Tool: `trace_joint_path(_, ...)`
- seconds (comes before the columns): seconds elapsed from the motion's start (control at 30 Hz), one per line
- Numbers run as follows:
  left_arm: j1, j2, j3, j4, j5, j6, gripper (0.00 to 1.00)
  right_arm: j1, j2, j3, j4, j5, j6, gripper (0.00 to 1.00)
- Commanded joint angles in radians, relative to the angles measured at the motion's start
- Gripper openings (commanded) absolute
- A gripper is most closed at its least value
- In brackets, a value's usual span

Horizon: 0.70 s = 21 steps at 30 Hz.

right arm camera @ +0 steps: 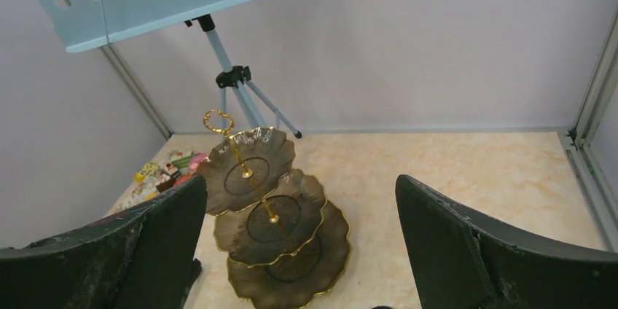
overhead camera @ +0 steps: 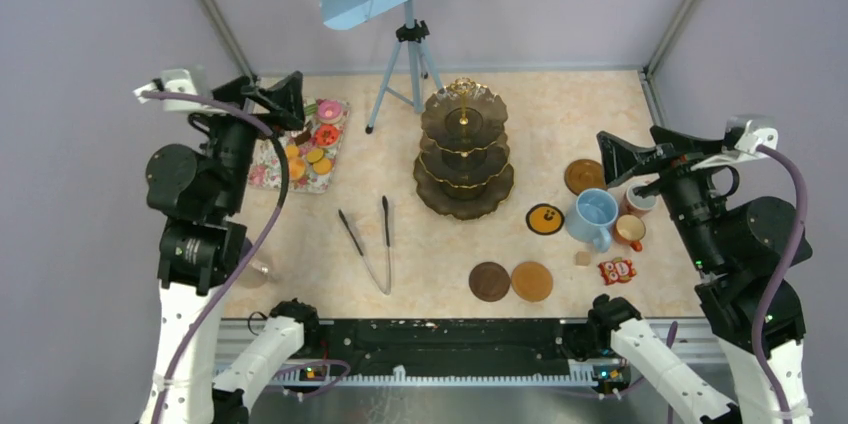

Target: Serve the afternoon tea

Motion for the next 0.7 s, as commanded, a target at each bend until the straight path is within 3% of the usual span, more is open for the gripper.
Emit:
trace_joint_path(0.0, 0.005, -0.043, -0.101, -0.025, 0.026, -0.065, 0.99, 0.011, 0.016, -0.011, 0.010, 0.017, 0.022, 0.99)
trace_joint_path(0.1, 0.005, -0.017, -0.130, -0.100, 0.051, -0.084, 0.99, 0.012, 0.026, -0.021, 0.025, 0.005, 0.019, 0.99)
trace_joint_path(0.23, 0.005, 0.134, -0.076, -0.337, 0.218, -0.117, 0.99, 0.011, 0.031, -0.051, 0.052, 0.007, 0.022, 0.99)
trace_joint_path(0.37, -0.033, 0.229, -0.159, -0.506, 0.305, -0.231, 0.99, 0.011, 0.056, -0.060, 0.043, 0.019, 0.031, 0.99)
trace_joint_path(0.47, -0.279, 0.248, -0.236, -0.600, -0.051, -0.343, 0.99, 0.012, 0.062, -0.073, 0.046, 0.017, 0.045, 0.99)
trace_joint_path(0.5, -0.374, 0.259, -0.260, -0.642, -0.217, -0.440, 0.99, 0.012, 0.057, -0.081, 0.055, 0.017, 0.051, 0.99)
trace_joint_path(0.67, -0.726, 0.299, -0.400, -0.796, -0.604, -0.963, 0.99, 0.011, 0.044, -0.094, 0.066, 0.018, 0.062, 0.99)
